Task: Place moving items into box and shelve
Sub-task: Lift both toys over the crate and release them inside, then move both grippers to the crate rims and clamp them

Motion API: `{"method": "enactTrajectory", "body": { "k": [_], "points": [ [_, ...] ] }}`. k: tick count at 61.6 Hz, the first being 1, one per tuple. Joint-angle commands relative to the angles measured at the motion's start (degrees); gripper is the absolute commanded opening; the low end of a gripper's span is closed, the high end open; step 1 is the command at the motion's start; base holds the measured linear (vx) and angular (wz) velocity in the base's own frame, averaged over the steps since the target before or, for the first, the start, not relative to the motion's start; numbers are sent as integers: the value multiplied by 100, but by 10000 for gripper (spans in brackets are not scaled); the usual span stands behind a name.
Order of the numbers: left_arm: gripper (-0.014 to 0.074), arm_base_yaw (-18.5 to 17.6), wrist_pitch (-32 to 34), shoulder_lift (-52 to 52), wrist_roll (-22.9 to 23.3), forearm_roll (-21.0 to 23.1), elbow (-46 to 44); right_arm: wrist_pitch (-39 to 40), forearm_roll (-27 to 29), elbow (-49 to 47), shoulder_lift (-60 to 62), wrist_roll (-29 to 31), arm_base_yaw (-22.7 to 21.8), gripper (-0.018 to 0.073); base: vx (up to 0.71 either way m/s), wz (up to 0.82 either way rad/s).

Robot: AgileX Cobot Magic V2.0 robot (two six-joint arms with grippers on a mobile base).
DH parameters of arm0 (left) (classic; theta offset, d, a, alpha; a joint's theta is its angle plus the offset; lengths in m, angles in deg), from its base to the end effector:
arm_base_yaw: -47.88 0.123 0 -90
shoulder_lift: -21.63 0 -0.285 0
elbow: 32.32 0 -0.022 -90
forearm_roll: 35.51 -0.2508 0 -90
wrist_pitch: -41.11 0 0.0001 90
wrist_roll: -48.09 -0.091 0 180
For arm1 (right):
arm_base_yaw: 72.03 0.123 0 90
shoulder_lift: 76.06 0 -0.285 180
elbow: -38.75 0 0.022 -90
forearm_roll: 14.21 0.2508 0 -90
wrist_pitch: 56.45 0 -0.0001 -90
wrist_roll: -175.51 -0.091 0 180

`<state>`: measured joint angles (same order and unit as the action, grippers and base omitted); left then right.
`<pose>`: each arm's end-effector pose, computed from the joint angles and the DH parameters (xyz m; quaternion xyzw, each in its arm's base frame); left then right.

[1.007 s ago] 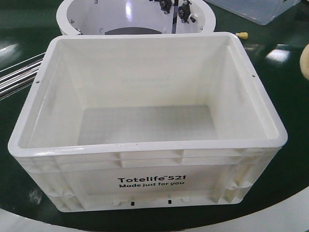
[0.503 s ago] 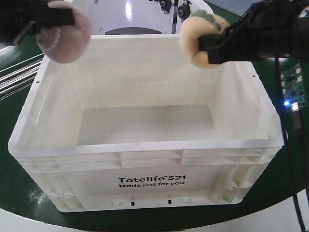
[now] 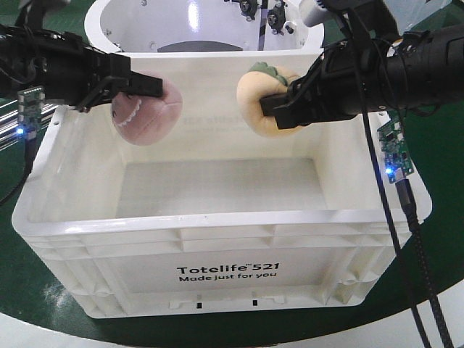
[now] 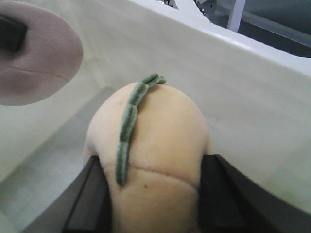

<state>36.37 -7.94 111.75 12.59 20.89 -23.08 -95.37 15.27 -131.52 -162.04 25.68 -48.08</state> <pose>0.2867 -0.1169 0.3417 0.1540 0.8578 -0.3685 0.3235 0.2602 0.1464 0.3476 -0.2982 0.8496 0.2033 0.3846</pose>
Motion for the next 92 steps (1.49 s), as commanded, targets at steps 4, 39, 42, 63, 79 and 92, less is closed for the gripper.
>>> {"method": "enactTrajectory", "body": {
  "k": [4, 39, 42, 63, 79, 92],
  "points": [
    [524, -47, 151, -52, -22, 303, -178, 274, 172, -187, 113, -45, 0, 643, 0, 0],
    [559, 244, 1411, -642, -16, 136, -195, 801, -2309, -199, 861, -2038, -108, 650, 0, 0],
    [559, 376, 1468, -874, -2, -12, -195, 682, -2642, -199, 959, -2408, -273, 646, 0, 0],
    [559, 632, 590, -1422, 2182, -2638, 80, -599, -1602, -29, 987, -1700, -1344, 587, 0, 0],
    [559, 625, 246, -1416, 2234, -2216, 646, 110, -968, 1184, 980, -1753, -1317, 587, 0, 0],
    [559, 625, -126, -1323, 2085, -2165, 688, 166, -771, 1199, 946, -1749, -1317, 587, 0, 0]
  ]
}}
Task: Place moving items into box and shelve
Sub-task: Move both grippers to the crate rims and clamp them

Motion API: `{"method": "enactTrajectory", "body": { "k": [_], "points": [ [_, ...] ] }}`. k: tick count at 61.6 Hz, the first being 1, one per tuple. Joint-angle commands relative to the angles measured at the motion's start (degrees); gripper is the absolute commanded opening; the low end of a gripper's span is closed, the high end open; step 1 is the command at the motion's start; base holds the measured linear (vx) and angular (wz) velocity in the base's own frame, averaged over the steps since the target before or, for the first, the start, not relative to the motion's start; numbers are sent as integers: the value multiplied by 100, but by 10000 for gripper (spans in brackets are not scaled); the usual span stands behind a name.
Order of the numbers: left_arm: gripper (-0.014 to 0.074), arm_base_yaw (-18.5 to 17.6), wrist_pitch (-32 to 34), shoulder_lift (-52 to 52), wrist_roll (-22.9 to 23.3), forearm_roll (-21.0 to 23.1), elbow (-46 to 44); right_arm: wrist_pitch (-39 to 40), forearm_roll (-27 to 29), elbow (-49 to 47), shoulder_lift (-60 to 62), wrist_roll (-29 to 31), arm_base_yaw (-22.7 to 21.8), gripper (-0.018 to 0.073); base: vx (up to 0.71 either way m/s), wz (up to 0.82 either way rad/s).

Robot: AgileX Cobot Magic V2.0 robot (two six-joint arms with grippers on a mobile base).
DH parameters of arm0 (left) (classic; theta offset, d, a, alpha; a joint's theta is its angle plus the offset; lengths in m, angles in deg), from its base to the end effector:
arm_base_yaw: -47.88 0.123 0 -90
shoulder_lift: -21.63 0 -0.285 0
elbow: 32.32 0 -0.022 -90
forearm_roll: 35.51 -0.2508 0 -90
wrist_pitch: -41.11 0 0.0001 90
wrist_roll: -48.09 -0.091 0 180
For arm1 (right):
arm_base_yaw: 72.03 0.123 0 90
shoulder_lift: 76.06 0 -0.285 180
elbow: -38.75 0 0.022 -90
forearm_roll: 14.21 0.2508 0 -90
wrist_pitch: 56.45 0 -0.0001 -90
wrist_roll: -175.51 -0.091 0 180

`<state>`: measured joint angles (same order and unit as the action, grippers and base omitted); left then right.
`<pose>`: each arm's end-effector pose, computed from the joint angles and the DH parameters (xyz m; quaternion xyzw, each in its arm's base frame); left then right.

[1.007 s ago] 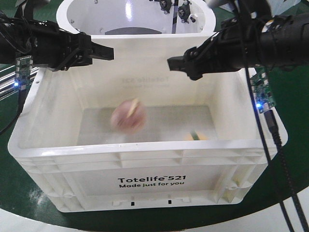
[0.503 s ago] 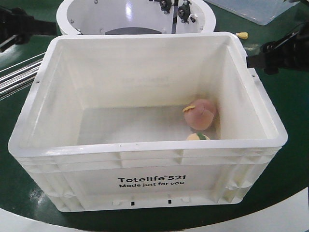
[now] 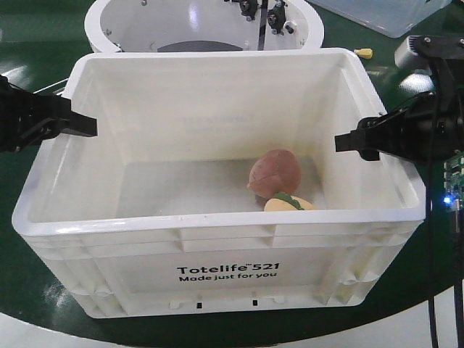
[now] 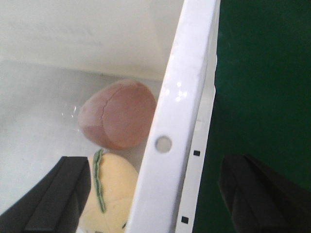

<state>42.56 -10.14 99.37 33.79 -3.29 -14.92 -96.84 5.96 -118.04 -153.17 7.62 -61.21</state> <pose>0.2380 -0.0602 0.3360 0.0545 0.9239 -0.2348 0.2971 0.2371 0.0660 0.3106 -0.0986 0.9261 0.1480 0.3327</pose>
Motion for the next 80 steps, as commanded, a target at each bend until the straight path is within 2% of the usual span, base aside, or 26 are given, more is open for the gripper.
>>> {"method": "enactTrajectory", "body": {
  "k": [1, 11, 19, 25, 35, 42, 45, 54, 80],
  "points": [
    [559, 7, 79, -65, -35, 253, -128, 313, 161, -149, 44, 56, -4, 586, 0, 0],
    [539, 7, -191, 7, -29, 252, -128, 316, 150, -149, 23, 56, -4, 549, 0, 0],
    [476, 7, -222, 7, -24, 258, -128, 316, 162, -149, 23, 16, -4, 461, 0, 0],
    [394, 7, -231, 7, 27, 265, -141, 311, 174, -224, 23, -59, -4, 348, 0, 0],
    [192, 7, -192, 1, 27, 321, -141, 308, 174, -508, 23, -95, -4, 124, 0, 0],
    [49, 7, -56, 1, 21, 591, -141, 245, 179, -561, 23, -95, -4, -15, 0, 0],
    [-10, 7, 33, 1, 21, 781, -141, 106, 186, -561, -8, -95, -4, -15, 0, 0],
    [-8, 7, 148, 1, -22, 1137, -141, -193, 291, -561, -120, -95, -4, -12, 0, 0],
    [-3, 7, 31, -35, -146, 1162, -146, 30, 432, -747, -55, -75, -4, -7, 0, 0]
  ]
}}
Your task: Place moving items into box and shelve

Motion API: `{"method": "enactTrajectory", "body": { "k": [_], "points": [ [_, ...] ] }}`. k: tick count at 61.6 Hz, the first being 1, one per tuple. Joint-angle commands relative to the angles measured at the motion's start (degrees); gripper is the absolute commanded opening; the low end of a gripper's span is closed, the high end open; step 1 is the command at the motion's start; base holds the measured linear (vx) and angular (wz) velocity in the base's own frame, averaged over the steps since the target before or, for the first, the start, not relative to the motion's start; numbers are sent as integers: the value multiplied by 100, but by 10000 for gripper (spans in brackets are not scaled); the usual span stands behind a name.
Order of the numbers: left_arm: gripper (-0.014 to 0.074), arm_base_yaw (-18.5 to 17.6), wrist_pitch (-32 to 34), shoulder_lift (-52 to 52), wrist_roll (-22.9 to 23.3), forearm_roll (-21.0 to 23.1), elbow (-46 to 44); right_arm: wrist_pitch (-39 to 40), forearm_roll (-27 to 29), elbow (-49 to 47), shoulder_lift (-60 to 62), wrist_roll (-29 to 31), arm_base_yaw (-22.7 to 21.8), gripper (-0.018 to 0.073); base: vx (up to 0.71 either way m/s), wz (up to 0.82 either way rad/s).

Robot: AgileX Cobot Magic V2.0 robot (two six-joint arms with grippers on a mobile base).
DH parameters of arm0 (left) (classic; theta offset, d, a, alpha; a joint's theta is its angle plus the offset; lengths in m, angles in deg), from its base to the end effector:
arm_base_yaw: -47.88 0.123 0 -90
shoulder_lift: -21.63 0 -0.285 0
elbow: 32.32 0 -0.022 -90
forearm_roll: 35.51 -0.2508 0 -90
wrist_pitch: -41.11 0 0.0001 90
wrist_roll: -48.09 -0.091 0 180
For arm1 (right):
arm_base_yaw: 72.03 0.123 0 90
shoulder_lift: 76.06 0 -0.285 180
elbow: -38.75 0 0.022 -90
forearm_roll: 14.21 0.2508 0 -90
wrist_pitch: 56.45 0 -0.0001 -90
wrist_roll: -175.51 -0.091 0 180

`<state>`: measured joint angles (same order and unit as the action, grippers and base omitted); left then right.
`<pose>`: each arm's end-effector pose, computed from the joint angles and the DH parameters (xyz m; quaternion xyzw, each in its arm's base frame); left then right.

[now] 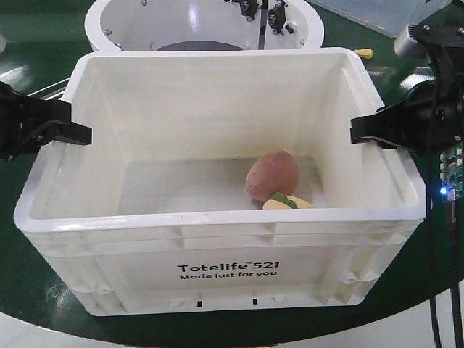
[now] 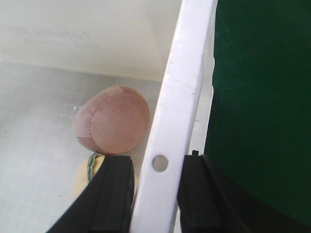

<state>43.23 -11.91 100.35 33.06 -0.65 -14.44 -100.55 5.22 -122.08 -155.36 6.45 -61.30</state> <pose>0.2392 -0.0612 0.3299 0.0478 0.9262 -0.2544 0.2741 0.2458 0.0680 0.3191 -0.0998 0.9314 0.1495 0.3165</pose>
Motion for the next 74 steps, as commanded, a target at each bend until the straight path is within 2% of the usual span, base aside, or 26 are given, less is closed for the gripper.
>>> {"method": "enactTrajectory", "body": {
  "k": [1, 24, 47, 74],
  "points": [
    [-3, -60, 208, -139, -73, 898, -194, 407, 498, -365, 184, 47, 5, -6, 0, 0],
    [-3, -60, 394, -519, -73, 898, -202, 362, 464, -1010, 349, 47, 5, -6, 0, 0],
    [-3, -60, 527, -701, -47, 898, -1000, 158, 644, -1022, 406, 66, 5, -6, 0, 0],
    [0, -60, 298, -701, -47, 903, -1056, 303, 680, -1022, 817, 155, 5, -6, 0, 0]
  ]
}}
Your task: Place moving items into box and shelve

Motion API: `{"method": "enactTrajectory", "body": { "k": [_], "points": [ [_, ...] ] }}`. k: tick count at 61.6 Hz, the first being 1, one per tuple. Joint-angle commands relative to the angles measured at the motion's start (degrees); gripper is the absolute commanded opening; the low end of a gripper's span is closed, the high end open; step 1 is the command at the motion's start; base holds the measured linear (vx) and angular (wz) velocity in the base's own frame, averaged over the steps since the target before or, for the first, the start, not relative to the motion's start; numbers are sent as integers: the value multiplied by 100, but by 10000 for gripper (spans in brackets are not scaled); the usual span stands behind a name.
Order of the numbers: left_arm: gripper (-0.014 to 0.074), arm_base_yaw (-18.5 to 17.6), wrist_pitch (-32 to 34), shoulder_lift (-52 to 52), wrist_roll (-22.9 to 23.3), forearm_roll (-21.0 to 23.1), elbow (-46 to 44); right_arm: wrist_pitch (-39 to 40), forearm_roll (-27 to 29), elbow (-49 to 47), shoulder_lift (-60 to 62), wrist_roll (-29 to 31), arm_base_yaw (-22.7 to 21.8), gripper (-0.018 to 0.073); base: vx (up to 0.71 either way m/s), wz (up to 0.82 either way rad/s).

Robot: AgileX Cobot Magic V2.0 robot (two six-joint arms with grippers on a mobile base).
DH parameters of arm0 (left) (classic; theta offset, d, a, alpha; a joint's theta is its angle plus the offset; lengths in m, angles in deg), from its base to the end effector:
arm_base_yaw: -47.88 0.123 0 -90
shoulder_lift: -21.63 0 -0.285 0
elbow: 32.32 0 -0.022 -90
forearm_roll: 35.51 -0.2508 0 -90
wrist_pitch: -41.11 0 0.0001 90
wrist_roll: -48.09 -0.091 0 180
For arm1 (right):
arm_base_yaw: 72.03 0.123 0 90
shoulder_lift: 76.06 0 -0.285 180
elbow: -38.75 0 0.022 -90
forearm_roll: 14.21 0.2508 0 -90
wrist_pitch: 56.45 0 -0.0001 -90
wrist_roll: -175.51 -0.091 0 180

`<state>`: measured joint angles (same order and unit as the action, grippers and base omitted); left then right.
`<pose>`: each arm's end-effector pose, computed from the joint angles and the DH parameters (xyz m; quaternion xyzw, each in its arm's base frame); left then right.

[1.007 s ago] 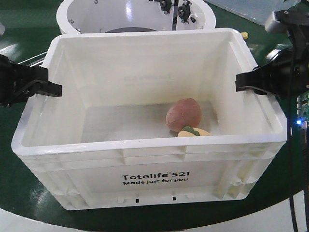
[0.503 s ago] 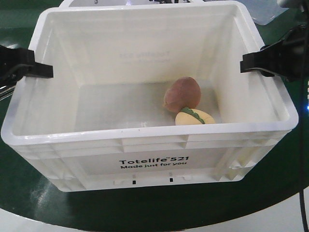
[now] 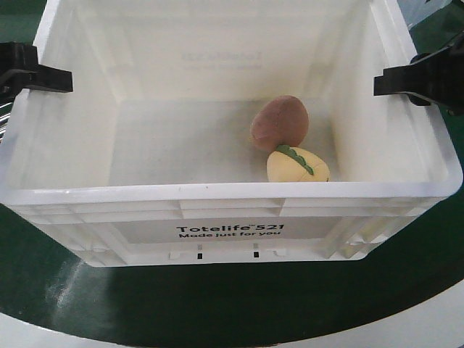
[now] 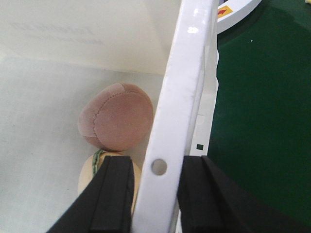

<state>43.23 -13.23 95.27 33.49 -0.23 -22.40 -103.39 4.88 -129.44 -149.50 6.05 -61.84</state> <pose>0.2217 -0.0609 0.3924 0.0733 0.8896 -0.2624 0.3664 0.2264 0.0628 0.3813 -0.1087 0.8966 0.1554 0.4001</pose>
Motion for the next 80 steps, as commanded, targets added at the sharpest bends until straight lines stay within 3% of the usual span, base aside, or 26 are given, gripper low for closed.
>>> {"method": "enactTrajectory", "body": {
  "k": [1, 33, 80],
  "points": [
    [0, -60, 430, -193, -90, 860, -260, 588, 714, -287, 232, 195, 59, -6, 0, 0],
    [-1, -60, 413, -228, -96, 1070, -260, 565, 922, -287, 231, 195, 59, -6, 0, 0],
    [0, -60, 408, -228, -114, 1051, -260, 518, 822, -280, 279, 234, 59, -6, 0, 0]
  ]
}}
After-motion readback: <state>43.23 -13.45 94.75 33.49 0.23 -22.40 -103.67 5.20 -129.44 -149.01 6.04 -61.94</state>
